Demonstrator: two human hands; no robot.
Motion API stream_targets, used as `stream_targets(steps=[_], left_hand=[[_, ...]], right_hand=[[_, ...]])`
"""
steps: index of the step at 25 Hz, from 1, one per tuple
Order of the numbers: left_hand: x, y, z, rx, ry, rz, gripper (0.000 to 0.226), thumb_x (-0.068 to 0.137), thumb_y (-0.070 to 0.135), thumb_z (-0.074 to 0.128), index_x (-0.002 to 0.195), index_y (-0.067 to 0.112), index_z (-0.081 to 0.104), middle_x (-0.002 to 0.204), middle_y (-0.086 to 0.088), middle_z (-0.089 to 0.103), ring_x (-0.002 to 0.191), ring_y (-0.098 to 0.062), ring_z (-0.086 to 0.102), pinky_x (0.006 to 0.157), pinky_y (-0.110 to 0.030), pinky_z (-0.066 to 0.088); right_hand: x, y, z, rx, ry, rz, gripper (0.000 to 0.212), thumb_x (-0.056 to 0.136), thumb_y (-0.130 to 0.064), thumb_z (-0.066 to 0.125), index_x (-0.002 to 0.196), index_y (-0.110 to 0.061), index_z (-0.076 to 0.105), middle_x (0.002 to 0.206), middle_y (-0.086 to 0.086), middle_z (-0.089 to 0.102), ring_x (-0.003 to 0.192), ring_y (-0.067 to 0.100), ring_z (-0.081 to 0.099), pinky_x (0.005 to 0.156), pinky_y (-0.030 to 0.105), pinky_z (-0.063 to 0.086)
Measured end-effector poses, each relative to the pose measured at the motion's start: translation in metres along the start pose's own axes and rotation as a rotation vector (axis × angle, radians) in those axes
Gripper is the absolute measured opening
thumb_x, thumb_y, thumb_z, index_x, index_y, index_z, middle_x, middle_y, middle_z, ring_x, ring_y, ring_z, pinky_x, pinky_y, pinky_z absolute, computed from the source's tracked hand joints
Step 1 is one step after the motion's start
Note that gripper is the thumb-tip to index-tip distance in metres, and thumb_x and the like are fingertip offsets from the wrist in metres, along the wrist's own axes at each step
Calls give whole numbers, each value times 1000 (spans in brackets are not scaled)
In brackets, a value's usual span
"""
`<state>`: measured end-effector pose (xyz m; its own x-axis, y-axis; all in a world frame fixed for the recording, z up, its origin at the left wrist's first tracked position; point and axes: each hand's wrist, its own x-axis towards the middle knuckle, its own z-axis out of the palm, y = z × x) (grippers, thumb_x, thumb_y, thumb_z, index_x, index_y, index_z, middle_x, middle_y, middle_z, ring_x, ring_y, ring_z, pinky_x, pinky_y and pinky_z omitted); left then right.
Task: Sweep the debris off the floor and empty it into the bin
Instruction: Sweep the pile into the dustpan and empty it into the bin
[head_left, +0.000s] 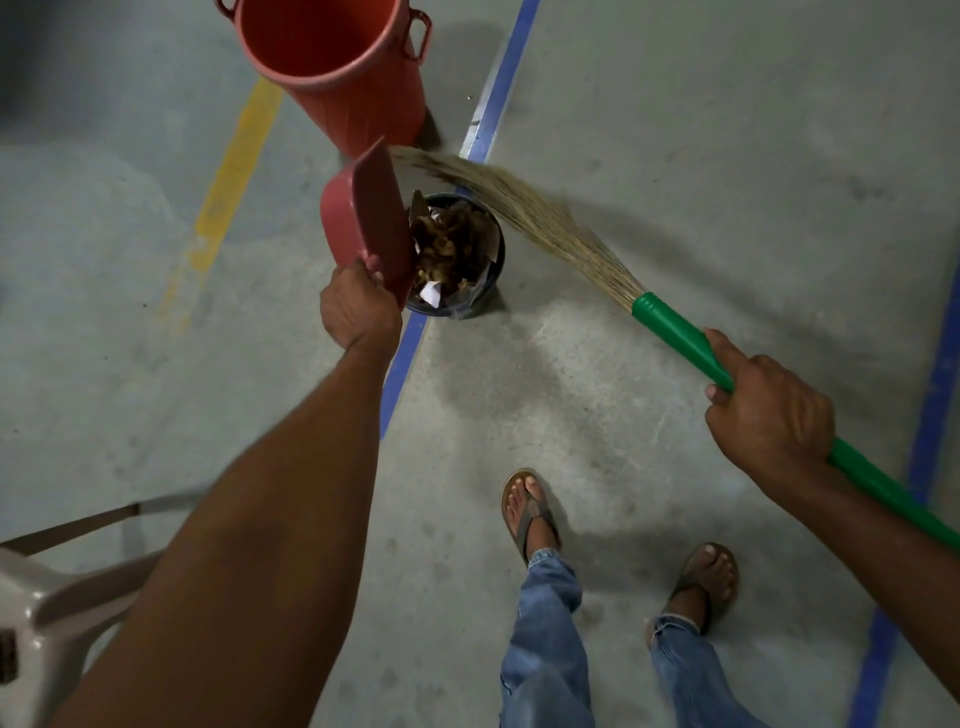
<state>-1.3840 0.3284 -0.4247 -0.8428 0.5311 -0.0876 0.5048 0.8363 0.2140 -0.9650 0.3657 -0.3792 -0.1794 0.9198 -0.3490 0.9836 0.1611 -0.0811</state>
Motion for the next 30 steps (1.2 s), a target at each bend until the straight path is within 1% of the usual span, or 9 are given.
stream_targets(steps=[8, 15, 18, 20, 23, 24, 26, 28, 30], left_hand=[[-26, -16, -24, 31, 31, 63, 24, 99, 26, 54, 114, 16, 70, 108, -13, 71, 97, -39, 68, 75, -43, 53], [-29, -5, -70, 40, 180, 112, 26, 101, 26, 51, 112, 17, 72, 102, -12, 71, 90, -35, 67, 66, -36, 43], [-36, -1, -70, 26, 176, 38, 28, 100, 28, 51, 114, 17, 73, 105, -14, 72, 95, -38, 68, 72, -39, 48], [-48, -2, -65, -14, 185, -58, 30, 100, 30, 52, 118, 16, 72, 112, -16, 71, 105, -40, 67, 82, -42, 51], [-76, -2, -46, -354, 213, -293, 35, 98, 35, 54, 121, 17, 72, 117, -13, 72, 113, -35, 65, 92, -37, 48], [-91, 3, -32, -505, 209, -346, 37, 96, 39, 55, 119, 17, 73, 113, -11, 74, 109, -33, 67, 90, -36, 49], [-129, 17, -2, -732, 148, -385, 40, 91, 46, 57, 110, 16, 76, 93, -8, 76, 91, -31, 71, 83, -38, 53], [-180, 32, 32, -834, 17, -339, 34, 92, 42, 61, 107, 16, 76, 77, 0, 70, 72, -26, 66, 72, -39, 55], [-235, 48, 73, -845, -157, -289, 29, 93, 42, 65, 109, 20, 77, 78, 4, 71, 72, -22, 66, 71, -37, 54]], right_hand=[[-13, 0, 1, 55, -11, 25, 66, 97, -24, 60, 156, -31, 34, 91, 11, 57, 70, 23, 45, 63, 32, 36], [-21, 2, -4, 75, -16, 46, 66, 98, -28, 59, 158, -31, 31, 85, 5, 47, 68, 21, 44, 61, 31, 34], [-23, 6, -7, 113, -36, 52, 67, 98, -29, 60, 157, -33, 31, 90, 7, 56, 72, 24, 50, 64, 31, 37], [-26, 18, -10, 203, -90, 67, 66, 97, -30, 61, 157, -35, 33, 108, 11, 68, 85, 31, 62, 70, 33, 43], [-29, 51, -13, 432, -191, 133, 64, 94, -35, 65, 152, -40, 39, 132, 1, 65, 114, 32, 63, 92, 38, 49], [-29, 69, -11, 518, -223, 179, 63, 91, -37, 67, 149, -41, 43, 131, -2, 65, 114, 30, 63, 94, 39, 49], [-30, 105, -3, 694, -251, 284, 57, 80, -41, 69, 136, -41, 56, 110, -3, 72, 93, 26, 68, 86, 42, 54], [-29, 147, 11, 752, -185, 399, 40, 74, -45, 70, 114, -42, 68, 84, 1, 72, 72, 26, 67, 75, 47, 57], [-25, 195, 26, 729, -122, 471, 27, 73, -53, 70, 98, -43, 68, 79, 3, 70, 71, 31, 67, 72, 51, 58]])
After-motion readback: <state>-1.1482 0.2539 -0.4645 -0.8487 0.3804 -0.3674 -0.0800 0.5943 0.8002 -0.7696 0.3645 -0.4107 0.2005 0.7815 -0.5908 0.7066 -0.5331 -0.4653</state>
